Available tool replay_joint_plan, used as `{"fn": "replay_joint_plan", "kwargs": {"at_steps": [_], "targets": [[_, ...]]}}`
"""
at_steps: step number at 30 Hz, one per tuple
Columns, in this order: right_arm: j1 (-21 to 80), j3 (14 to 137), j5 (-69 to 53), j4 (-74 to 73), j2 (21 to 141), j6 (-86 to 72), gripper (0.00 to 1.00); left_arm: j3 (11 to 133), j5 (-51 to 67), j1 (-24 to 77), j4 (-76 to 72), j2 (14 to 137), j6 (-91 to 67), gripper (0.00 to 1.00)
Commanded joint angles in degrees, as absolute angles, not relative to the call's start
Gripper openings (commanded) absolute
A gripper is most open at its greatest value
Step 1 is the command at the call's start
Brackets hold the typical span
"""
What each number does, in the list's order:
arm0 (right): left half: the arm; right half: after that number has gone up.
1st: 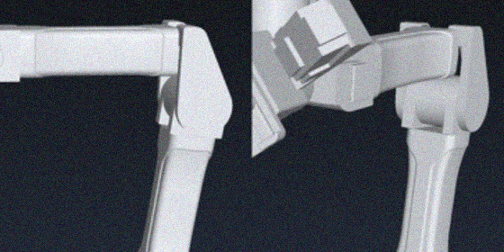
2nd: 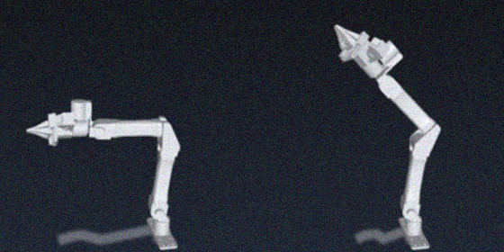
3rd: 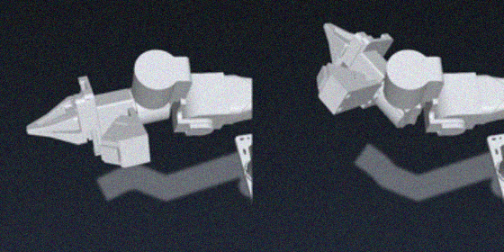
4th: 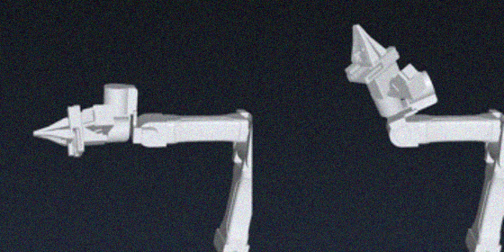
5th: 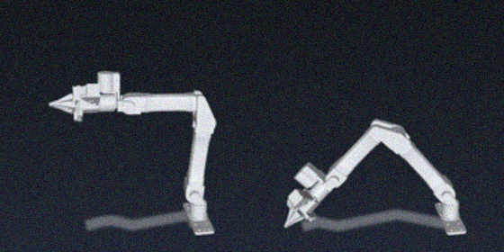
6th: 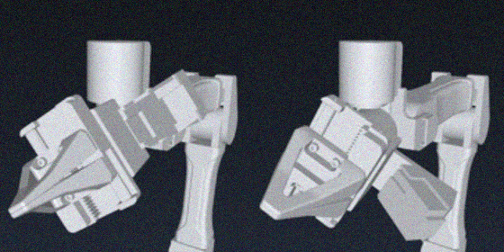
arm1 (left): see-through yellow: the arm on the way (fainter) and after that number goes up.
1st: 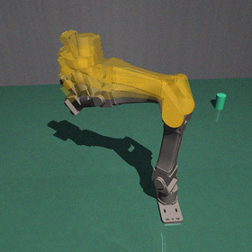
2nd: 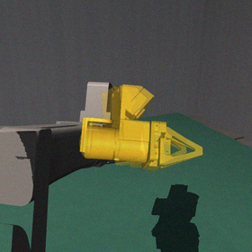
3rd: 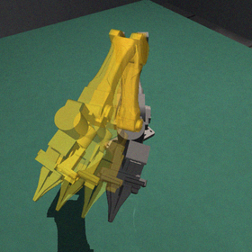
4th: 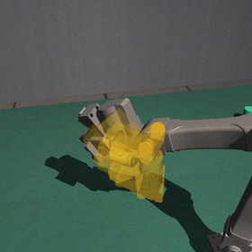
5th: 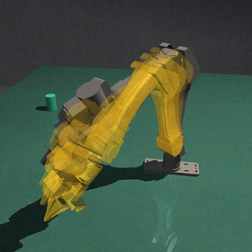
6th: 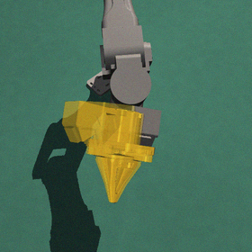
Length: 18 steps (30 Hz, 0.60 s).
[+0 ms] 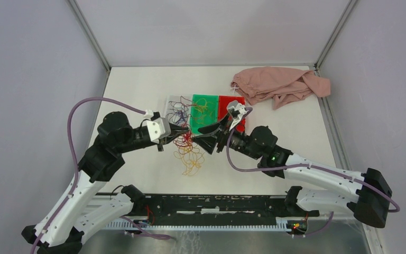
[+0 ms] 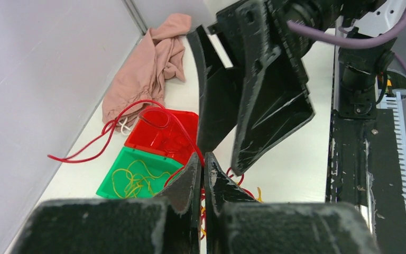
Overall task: Untangle the cables
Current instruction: Untie the cable.
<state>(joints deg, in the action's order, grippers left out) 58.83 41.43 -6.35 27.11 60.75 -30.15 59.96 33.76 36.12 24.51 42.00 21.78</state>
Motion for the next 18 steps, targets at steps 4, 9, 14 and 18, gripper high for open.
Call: {"fn": "replay_joint_plan", "kwargs": {"at_steps": [4,9,14,18], "targets": [[59.11,44.74,-3.74,38.64,67.78,-36.75,0.58,62.48,37.77,36.21,22.14,42.13,19.26,0.03],[59.13,45.92,-2.02,40.8,71.37,-39.15,0.57,62.85,38.32,36.21,21.71,42.53,17.9,0.03],[59.09,44.66,-1.8,41.6,70.91,-40.16,0.57,62.75,38.68,36.21,22.54,42.47,18.65,0.03],[59.12,42.32,-1.74,39.53,66.99,-40.82,0.6,62.67,38.36,36.21,23.63,42.13,20.7,0.03]]}}
